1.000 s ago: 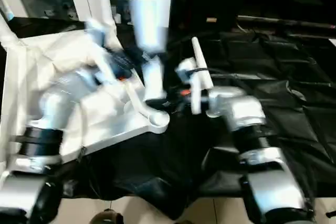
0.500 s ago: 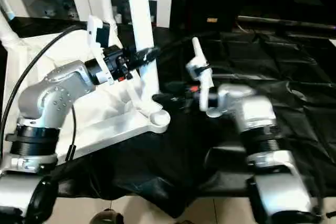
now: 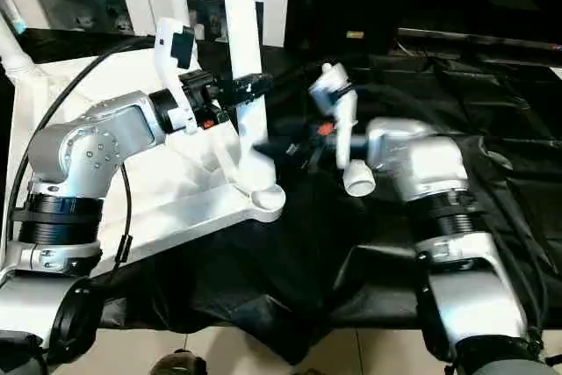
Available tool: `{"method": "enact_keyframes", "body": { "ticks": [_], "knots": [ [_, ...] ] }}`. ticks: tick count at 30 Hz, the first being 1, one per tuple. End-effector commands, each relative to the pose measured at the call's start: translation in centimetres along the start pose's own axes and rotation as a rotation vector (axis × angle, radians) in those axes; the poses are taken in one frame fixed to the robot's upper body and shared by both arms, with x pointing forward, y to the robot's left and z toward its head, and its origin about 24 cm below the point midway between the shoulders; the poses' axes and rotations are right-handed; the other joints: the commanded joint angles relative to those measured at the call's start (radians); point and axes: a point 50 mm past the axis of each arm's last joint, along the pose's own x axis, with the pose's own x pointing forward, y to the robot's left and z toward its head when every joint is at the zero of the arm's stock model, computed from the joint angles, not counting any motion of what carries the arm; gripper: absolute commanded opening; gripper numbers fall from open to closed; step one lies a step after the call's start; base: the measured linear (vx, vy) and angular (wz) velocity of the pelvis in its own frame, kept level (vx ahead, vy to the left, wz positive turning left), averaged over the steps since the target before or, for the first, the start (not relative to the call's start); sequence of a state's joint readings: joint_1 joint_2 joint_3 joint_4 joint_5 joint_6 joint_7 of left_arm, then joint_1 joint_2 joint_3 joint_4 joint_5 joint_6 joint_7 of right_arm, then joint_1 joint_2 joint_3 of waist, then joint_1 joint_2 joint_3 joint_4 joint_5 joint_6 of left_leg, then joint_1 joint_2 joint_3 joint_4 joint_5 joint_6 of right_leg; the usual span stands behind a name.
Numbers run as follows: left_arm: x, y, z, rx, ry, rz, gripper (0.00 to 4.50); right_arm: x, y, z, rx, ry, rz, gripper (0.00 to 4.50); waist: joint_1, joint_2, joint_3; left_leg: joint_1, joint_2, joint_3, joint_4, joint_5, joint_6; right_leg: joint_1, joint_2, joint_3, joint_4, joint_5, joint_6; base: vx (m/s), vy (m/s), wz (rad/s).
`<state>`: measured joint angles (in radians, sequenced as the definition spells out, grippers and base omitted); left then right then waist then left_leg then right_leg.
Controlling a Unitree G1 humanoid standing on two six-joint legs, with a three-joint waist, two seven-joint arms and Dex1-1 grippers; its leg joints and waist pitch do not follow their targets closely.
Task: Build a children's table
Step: Pick table leg
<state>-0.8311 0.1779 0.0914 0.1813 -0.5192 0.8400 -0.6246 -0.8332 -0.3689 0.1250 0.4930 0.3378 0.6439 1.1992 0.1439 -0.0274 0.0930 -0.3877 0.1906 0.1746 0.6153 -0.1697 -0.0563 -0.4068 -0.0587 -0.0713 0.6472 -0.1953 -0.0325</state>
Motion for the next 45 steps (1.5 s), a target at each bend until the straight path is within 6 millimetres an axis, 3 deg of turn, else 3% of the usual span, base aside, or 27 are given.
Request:
{"method": "enact_keyframes", "body": {
  "ticks": [1, 4, 16, 17, 25, 26, 28, 30, 32, 38, 39, 42, 45],
  "knots": [
    [0.3, -0.6, 0.8, 0.014, -0.014, -0.015, 1.89, 0.5, -0.2, 0.4, -0.002, 0.009, -0.031, 4.13, 0.0, -0.008, -0.103, 0.015, 0.038, -0.012, -0.055, -0.066, 0.035, 0.066, -0.088, 0.051, -0.071, -0.09, -0.218, 0.0, 0.0, 0.0],
    [0.3, -0.7, 0.8, 0.011, -0.014, -0.015, 1.89, 0.9, -0.1, 0.3, 0.003, 0.01, -0.028, 4.13, 0.0, -0.005, -0.102, 0.015, 0.039, -0.013, -0.056, -0.069, 0.028, 0.065, -0.088, 0.052, -0.072, -0.099, -0.215, 0.0, 0.0, 0.0],
    [0.3, -0.9, 0.8, 0.014, -0.005, -0.022, 1.89, 1.8, 0.1, -0.3, 0.04, 0.021, -0.027, 3.07, 0.0, -0.006, -0.103, 0.015, 0.038, -0.013, -0.056, -0.063, 0.024, 0.065, -0.089, 0.053, -0.07, -0.086, -0.205, 0.0, 0.0, 0.0],
    [0.4, -0.9, 0.8, 0.015, -0.005, -0.023, 1.89, 1.8, 0.0, -0.4, 0.044, 0.019, -0.033, 2.91, 0.0, 0.001, -0.103, 0.014, 0.038, -0.014, -0.056, -0.063, 0.022, 0.064, -0.088, 0.053, -0.071, -0.079, -0.207, 0.0, 0.0, 0.0],
    [0.1, -0.9, 0.8, 0.01, -0.008, -0.021, 1.89, 1.9, 0.3, -0.8, 0.052, -0.005, 0.001, 2.23, 0.001, -0.002, -0.103, 0.015, 0.039, -0.014, -0.058, -0.076, 0.014, 0.066, -0.088, 0.053, -0.07, -0.082, -0.207, 0.0, 0.0, 0.0],
    [0.0, -0.9, 0.7, 0.005, -0.01, -0.026, 2.24, 1.8, 0.5, -0.8, 0.051, -0.018, 0.034, 2.09, 0.002, -0.001, -0.103, 0.016, 0.039, -0.014, -0.058, -0.078, 0.015, 0.066, -0.09, 0.053, -0.071, -0.079, -0.207, 0.0, 0.0, 0.0],
    [-0.3, -1.2, 0.6, -0.012, 0.002, -0.063, 2.59, 1.6, 0.9, -0.8, 0.051, -0.029, 0.083, 2.03, 0.002, -0.002, -0.103, 0.014, 0.039, -0.014, -0.057, -0.072, 0.019, 0.067, -0.089, 0.053, -0.068, -0.067, -0.211, 0.0, 0.0, 0.0],
    [-0.4, -1.4, 0.5, -0.026, 0.005, -0.083, 2.62, 1.4, 1.0, -0.9, 0.053, -0.03, 0.105, 1.98, 0.003, -0.002, -0.104, 0.014, 0.039, -0.014, -0.056, -0.063, 0.029, 0.066, -0.088, 0.052, -0.066, -0.049, -0.219, 0.0, 0.0, 0.0],
    [-0.7, -1.6, 0.4, -0.055, -0.009, -0.128, 2.93, 1.2, 1.4, -1.1, 0.058, -0.03, 0.148, 1.96, 0.003, -0.003, -0.103, 0.014, 0.038, -0.013, -0.056, -0.071, 0.03, 0.067, -0.088, 0.052, -0.069, -0.066, -0.221, 0.0, 0.0, 0.0],
    [-1.5, -2.0, 0.2, -0.105, -0.025, -0.255, 3.3, 0.2, 2.4, -1.4, 0.061, -0.009, 0.27, 1.96, 0.007, -0.002, -0.101, 0.014, 0.039, -0.013, -0.057, -0.085, 0.03, 0.067, -0.086, 0.052, -0.074, -0.109, -0.205, 0.0, 0.0, 0.0],
    [-1.6, -2.1, 0.2, -0.101, -0.016, -0.273, 3.4, 0.0, 2.6, -1.5, 0.06, -0.001, 0.284, 1.96, 0.007, 0.004, -0.101, 0.015, 0.039, -0.015, -0.056, -0.09, 0.028, 0.064, -0.086, 0.051, -0.074, -0.117, -0.203, 0.0, 0.0, 0.0],
    [-1.7, -2.2, 0.1, -0.09, -0.003, -0.293, 3.44, -0.2, 2.7, -1.6, 0.06, 0.003, 0.293, 1.96, 0.007, 0.003, -0.101, 0.015, 0.039, -0.015, -0.057, -0.095, 0.022, 0.064, -0.086, 0.051, -0.076, -0.124, -0.203, 0.0, 0.0, 0.0],
    [-1.6, -2.1, 0.3, -0.096, -0.015, -0.279, 3.14, -0.4, 2.7, -1.6, 0.059, 0.006, 0.292, 1.96, 0.006, 0.004, -0.101, 0.015, 0.039, -0.015, -0.056, -0.1, 0.017, 0.064, -0.086, 0.052, -0.076, -0.12, -0.207, 0.0, 0.0, 0.0]
  ]
}}
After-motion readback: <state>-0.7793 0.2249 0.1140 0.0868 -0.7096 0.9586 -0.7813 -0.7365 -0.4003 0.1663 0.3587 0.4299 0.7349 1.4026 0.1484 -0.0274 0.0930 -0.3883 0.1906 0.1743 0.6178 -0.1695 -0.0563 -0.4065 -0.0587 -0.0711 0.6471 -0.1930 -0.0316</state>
